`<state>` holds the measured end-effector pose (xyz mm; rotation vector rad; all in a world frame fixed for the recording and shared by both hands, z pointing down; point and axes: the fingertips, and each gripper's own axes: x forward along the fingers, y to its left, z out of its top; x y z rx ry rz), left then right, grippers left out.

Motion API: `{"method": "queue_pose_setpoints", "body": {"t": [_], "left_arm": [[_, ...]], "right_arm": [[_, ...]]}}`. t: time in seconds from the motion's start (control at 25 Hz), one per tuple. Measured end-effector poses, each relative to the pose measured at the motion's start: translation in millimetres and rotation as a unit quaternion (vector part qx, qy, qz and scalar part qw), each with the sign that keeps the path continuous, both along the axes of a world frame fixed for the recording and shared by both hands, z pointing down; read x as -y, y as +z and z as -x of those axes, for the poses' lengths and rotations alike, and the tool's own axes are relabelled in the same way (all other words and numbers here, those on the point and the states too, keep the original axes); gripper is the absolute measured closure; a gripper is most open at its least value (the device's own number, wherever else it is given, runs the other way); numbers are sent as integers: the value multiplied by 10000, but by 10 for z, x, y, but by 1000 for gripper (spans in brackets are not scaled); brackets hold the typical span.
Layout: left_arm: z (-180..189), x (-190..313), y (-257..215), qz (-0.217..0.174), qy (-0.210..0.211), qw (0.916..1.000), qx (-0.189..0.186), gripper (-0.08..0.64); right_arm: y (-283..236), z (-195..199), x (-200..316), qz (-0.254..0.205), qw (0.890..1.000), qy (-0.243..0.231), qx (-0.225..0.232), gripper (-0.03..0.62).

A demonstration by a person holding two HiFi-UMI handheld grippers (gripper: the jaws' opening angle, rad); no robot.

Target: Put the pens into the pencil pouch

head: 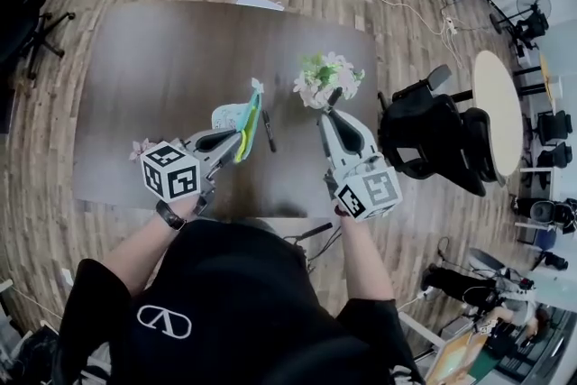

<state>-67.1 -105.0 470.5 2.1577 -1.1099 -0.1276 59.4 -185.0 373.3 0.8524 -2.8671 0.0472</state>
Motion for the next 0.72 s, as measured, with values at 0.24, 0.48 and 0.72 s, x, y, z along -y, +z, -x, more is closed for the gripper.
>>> {"method": "queue_pose_setpoints", "body": {"t": [0.24,0.48,0.72], "left_arm": [[-111,113,-208,-151,161,9997,-107,543],[-258,133,-335,-198,286,9991,-262,543],[-393,192,-477,-312,332,9979,-465,543]], "right_arm": [[-678,48,-366,-763,9922,-98,980,551],[-795,251,-498,-735,9804,-297,1802,552],[-619,538,-498,-472,9797,-489,1885,552]]}}
